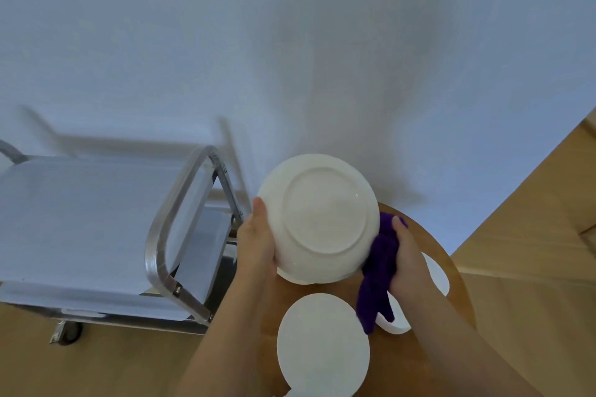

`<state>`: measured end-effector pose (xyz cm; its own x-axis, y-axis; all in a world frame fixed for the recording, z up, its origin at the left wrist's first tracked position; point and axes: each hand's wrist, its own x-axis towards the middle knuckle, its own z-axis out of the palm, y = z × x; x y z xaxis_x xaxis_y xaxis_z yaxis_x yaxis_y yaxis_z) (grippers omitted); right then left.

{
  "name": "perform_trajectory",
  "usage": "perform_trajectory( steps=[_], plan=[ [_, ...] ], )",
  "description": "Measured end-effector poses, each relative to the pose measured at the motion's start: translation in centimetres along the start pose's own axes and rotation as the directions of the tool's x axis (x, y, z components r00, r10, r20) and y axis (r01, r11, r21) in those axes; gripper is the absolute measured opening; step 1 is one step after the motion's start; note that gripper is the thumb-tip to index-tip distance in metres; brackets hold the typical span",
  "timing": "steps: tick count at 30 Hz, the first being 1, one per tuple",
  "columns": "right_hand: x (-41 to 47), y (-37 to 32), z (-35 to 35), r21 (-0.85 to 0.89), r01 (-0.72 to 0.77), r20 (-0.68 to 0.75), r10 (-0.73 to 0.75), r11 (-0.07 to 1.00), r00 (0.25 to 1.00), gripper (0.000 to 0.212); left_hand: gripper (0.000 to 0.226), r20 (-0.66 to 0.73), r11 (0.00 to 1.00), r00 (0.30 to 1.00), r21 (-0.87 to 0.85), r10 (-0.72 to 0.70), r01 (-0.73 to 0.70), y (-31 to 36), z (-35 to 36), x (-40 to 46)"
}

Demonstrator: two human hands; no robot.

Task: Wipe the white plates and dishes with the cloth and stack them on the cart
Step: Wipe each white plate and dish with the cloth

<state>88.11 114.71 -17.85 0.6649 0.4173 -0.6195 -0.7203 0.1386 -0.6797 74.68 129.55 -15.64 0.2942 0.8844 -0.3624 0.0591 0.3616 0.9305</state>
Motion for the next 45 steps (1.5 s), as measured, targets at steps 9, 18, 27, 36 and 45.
perform_trajectory(
  steps=[9, 18, 27, 36, 45],
  plan=[
    [-2.5, -0.7, 6.6, -0.591, 0.793, 0.464, -0.742, 0.147, 0.484, 0.044, 0.049, 0.143, 0.831, 0.894, 0.332, 0.424, -0.447, 1.6, 1.0, -1.8],
    [-3.2, -0.4, 9.7, -0.630, 0.765, 0.644, -0.643, -0.137, 0.415, 0.047, 0.043, 0.232, 0.666, 0.809, 0.470, 0.539, -0.579, 1.6, 0.5, -3.5],
    [-1.6, -2.7, 9.0, -0.484, 0.699, 0.346, -0.618, 0.526, 0.706, 0.036, 0.043, 0.206, 0.765, 0.830, 0.321, 0.519, -0.558, 2.5, 0.0, -4.1],
    [0.5, -4.0, 5.7, -0.347, 0.481, 0.373, -0.352, 0.805, 0.859, 0.030, 0.046, 0.057, 0.928, 0.930, 0.065, 0.362, -0.366, 3.4, -0.2, -3.4],
    [0.0, -0.2, 4.8, -0.116, 0.471, 0.249, -0.434, 0.874, 0.866, 0.050, 0.032, 0.060, 0.972, 0.981, -0.164, 0.183, -0.171, 5.0, 2.0, -3.8]
  ],
)
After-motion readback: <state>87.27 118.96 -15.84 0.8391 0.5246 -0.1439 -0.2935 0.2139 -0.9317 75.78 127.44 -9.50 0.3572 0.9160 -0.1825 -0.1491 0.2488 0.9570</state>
